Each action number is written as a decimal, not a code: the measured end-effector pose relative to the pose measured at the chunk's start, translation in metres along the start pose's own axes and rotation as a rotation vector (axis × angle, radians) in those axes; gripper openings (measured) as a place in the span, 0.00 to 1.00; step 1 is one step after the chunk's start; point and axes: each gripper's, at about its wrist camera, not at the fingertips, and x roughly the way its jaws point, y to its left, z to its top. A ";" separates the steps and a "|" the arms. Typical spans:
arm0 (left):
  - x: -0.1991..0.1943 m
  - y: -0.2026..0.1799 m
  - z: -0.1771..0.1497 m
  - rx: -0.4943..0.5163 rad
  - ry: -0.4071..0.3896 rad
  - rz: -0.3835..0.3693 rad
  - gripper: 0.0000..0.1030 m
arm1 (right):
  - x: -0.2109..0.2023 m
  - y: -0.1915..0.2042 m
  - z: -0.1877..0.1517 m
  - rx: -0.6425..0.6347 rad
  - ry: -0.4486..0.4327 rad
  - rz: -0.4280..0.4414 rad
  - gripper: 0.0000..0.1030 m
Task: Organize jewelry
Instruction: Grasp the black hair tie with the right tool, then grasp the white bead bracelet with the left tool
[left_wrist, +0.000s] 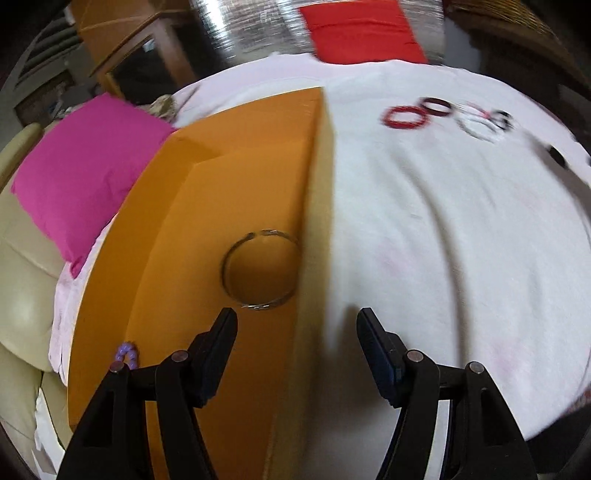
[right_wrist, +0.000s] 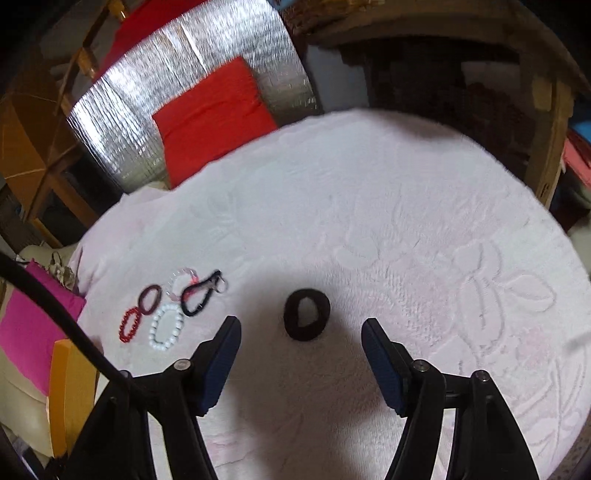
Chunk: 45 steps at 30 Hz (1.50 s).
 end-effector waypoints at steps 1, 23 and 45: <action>-0.001 -0.003 0.000 0.009 -0.001 -0.004 0.66 | 0.009 0.000 0.000 -0.010 0.017 -0.013 0.60; -0.009 -0.062 0.120 -0.265 -0.157 -0.238 0.77 | 0.017 0.007 -0.023 -0.104 0.086 0.021 0.16; 0.070 -0.150 0.181 -0.179 -0.093 -0.245 0.18 | 0.033 -0.004 -0.015 -0.079 0.110 0.015 0.16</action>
